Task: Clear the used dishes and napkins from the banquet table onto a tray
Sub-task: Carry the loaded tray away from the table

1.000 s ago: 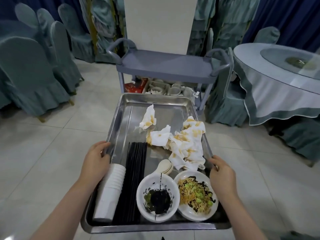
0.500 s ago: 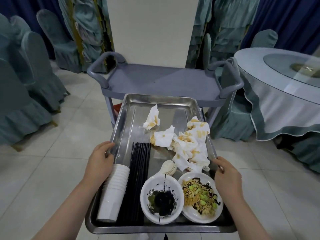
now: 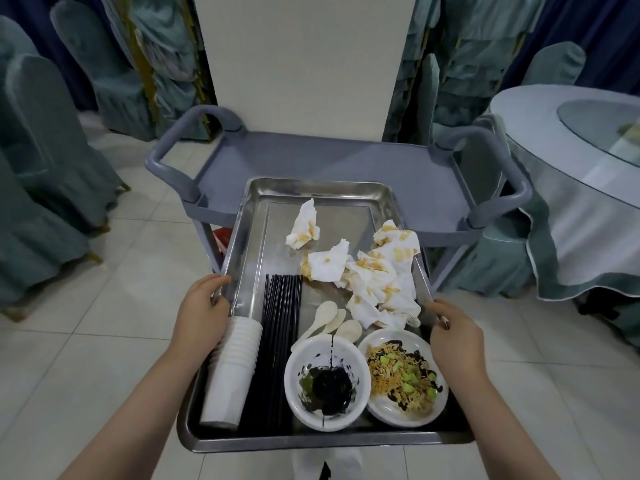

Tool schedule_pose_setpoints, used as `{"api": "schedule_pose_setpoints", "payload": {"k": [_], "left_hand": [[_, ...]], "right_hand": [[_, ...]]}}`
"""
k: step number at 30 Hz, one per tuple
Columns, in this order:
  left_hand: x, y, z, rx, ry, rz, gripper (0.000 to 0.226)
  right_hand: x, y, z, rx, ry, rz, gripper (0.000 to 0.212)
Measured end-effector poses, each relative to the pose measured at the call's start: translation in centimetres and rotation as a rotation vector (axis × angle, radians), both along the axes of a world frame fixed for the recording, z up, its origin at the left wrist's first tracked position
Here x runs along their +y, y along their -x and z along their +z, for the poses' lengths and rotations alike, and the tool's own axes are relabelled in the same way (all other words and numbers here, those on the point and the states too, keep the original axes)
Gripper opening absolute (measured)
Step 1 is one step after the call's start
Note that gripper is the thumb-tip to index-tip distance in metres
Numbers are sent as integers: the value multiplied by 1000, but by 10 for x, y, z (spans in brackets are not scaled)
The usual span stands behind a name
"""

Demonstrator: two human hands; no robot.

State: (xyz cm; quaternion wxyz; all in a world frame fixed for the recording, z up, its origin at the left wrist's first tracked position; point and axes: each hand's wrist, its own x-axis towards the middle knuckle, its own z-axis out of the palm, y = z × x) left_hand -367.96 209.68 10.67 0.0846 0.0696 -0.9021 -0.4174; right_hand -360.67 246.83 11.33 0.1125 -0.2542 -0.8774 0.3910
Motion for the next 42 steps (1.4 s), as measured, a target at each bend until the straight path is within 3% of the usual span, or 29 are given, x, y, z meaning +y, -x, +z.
{"api": "schedule_pose_setpoints", "payload": {"k": [9,18,26,31,34,38,42], "left_hand": [[29,74,5,-66,-59,108,41],[48,132,14,-184,-29,180,45],[58,151,6,-184,-14,231,48],[68,158,7,-213,-166,227,53],[67,155,3,-230,-28,145,57],[59,152,-3,-197,348,-13,45],[52,160,2,-118,660,-226,49]], "right_hand": [[33,128,3,-25,-40,177,52],[64,267,-2,-106,-148,412,38],[69,360,-7,-134,-144,519,39],[70,406,-9,-112,-160,612,38],[68,431,-8,-136,-159,639,40],[63,456,-5,-153,-142,662,36],[60,465,-3,-148,-139,667,31]]}}
